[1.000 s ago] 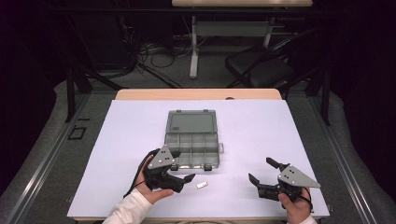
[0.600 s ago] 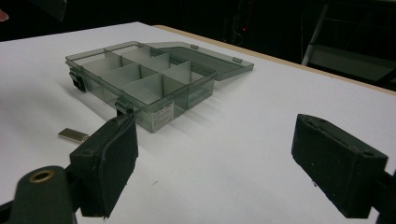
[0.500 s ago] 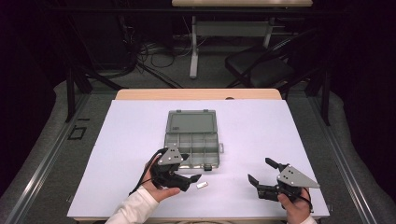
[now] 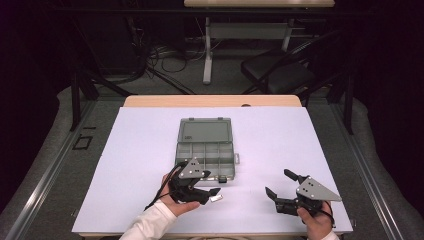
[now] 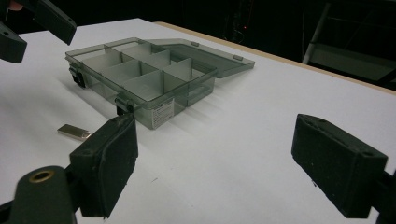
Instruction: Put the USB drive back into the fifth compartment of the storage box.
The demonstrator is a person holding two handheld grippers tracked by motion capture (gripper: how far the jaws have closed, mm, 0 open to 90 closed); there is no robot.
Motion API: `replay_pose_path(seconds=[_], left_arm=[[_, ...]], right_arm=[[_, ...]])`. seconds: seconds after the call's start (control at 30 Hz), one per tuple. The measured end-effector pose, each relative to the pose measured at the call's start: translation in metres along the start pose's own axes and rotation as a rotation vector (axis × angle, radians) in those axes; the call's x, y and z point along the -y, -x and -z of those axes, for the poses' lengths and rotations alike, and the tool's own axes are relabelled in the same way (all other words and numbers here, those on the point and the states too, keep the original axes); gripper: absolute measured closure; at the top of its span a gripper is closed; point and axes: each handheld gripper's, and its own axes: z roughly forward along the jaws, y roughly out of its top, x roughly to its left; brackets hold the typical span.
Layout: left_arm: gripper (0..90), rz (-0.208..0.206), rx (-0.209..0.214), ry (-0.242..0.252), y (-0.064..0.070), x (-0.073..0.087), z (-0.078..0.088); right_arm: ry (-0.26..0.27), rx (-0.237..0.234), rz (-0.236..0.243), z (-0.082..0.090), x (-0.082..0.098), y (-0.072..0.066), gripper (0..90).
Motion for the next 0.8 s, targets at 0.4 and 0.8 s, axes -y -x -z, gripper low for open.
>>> replay_pose_path(seconds=[0.4, 0.8], left_arm=[[44.1, -0.022, 0.02, -0.017, -0.001, 0.012, -0.011], [49.2, -0.037, 0.051, -0.052, -0.003, 0.018, -0.019]], right_arm=[[-0.006, 0.001, 0.004, 0.001, 0.0, 0.0, 13.9], [-0.012, -0.003, 0.007, 0.0, 0.0, 0.0, 13.9]])
